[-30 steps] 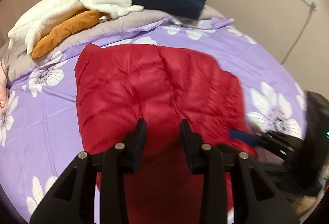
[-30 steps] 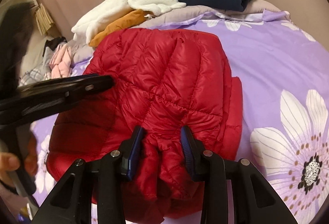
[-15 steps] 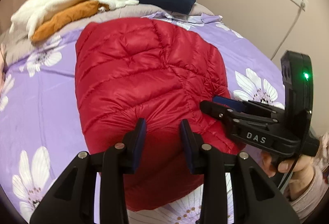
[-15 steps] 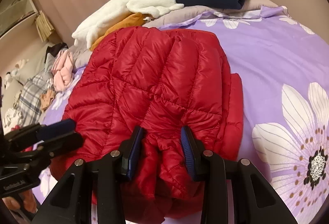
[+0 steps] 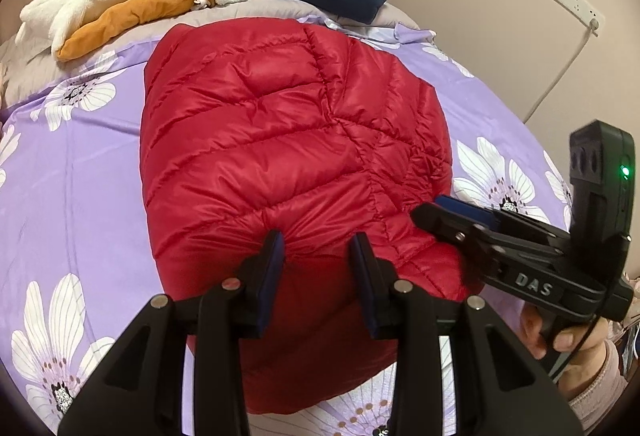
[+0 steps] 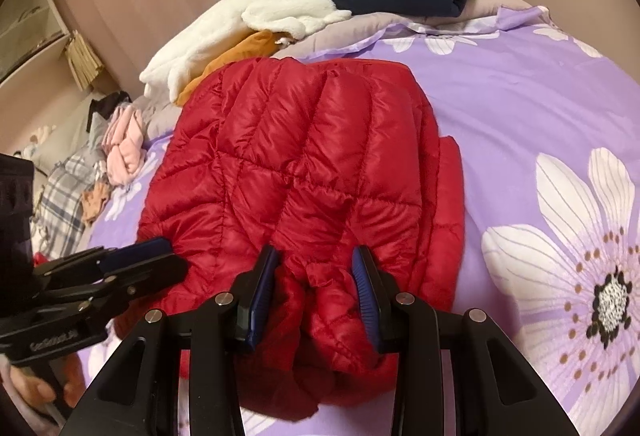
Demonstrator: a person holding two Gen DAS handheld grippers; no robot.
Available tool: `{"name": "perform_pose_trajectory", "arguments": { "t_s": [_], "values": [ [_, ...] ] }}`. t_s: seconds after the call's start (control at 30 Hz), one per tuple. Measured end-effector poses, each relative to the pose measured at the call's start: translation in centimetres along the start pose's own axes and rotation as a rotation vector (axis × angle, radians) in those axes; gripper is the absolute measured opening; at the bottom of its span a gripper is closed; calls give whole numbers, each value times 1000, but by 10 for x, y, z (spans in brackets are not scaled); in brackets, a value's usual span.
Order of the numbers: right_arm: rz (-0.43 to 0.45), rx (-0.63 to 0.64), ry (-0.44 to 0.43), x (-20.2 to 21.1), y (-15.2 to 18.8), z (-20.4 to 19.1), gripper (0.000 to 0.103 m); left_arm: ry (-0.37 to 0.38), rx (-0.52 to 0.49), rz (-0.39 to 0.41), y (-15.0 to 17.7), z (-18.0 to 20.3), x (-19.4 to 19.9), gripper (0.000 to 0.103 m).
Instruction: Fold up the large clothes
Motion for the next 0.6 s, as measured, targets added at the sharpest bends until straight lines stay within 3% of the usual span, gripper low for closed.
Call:
{"name": "perform_pose_trajectory", "arguments": {
  "t_s": [0.6],
  "values": [
    [-3,-34,-15,2,13,8,40,-11,-20,-4,7,6,9,40]
  ]
}}
Point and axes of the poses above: each gripper's, at about its wrist camera, not at the fingertips, and x roughly against the way its jaws point, z to its right, y to its underside, the point moved 4 cm from there along -x, roughly the way its jaws point, and after that the axes turned 4 degrees about -x, right-handed, at the moved point
